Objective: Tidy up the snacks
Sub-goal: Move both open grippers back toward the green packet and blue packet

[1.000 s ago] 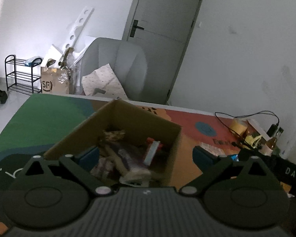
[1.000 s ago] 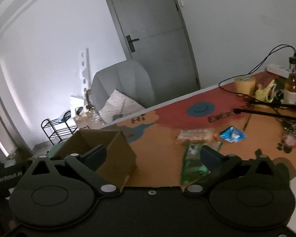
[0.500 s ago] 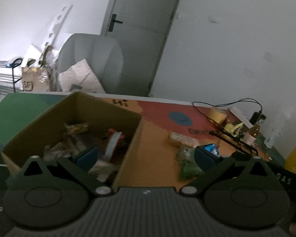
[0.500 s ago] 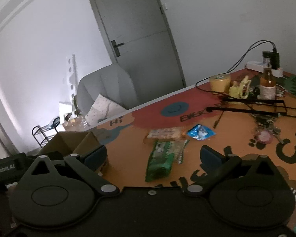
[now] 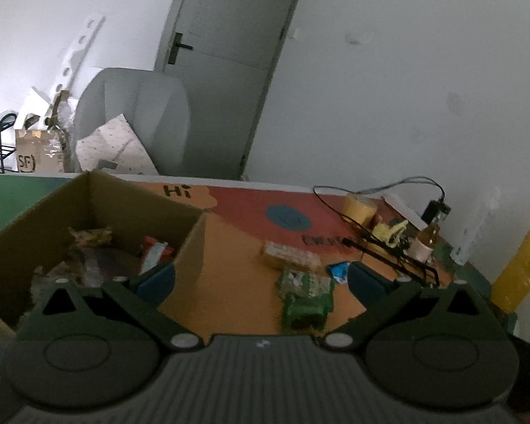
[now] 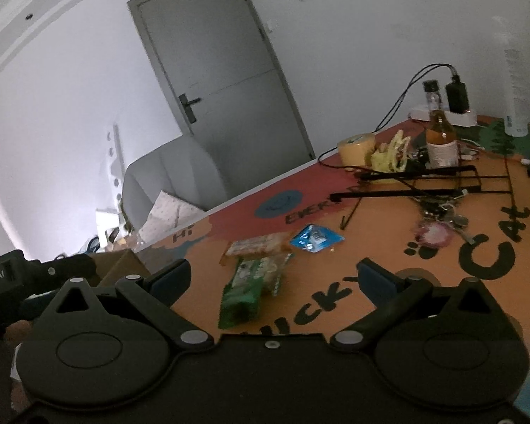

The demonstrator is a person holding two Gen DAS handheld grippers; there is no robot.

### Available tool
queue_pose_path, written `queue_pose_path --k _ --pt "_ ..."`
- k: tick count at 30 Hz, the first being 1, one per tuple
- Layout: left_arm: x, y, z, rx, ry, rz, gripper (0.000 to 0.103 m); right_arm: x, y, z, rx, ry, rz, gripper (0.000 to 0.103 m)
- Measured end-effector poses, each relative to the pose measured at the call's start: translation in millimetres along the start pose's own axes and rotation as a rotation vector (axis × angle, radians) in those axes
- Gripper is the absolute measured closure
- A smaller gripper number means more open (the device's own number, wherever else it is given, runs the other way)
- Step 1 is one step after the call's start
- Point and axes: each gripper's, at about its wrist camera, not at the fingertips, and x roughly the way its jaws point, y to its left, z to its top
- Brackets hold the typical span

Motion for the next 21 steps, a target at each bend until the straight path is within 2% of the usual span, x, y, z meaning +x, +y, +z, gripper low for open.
queue_pose_path --k 2,9,14,21 --pt "4.5 -7.5 -1.2 0.032 0.023 -0.014 0.0 -0.1 -7.2 -1.0 0.019 -0.005 0.003 0.0" --pt "22.4 -33.9 -6.1 0.097 0.099 0.025 0.0 2.7 -30.8 -1.0 0.021 0.03 -0.018 0.0" --pt "32.8 -48.5 -8.2 0.149 0.102 0.032 0.0 5.5 -49.3 -1.1 0.048 0.05 -0.023 0.0" --pt "54.2 -58.4 -7.3 0.155 0.121 0.031 0.0 13.1 -58.0 1.7 0.041 0.061 0.007 0.002"
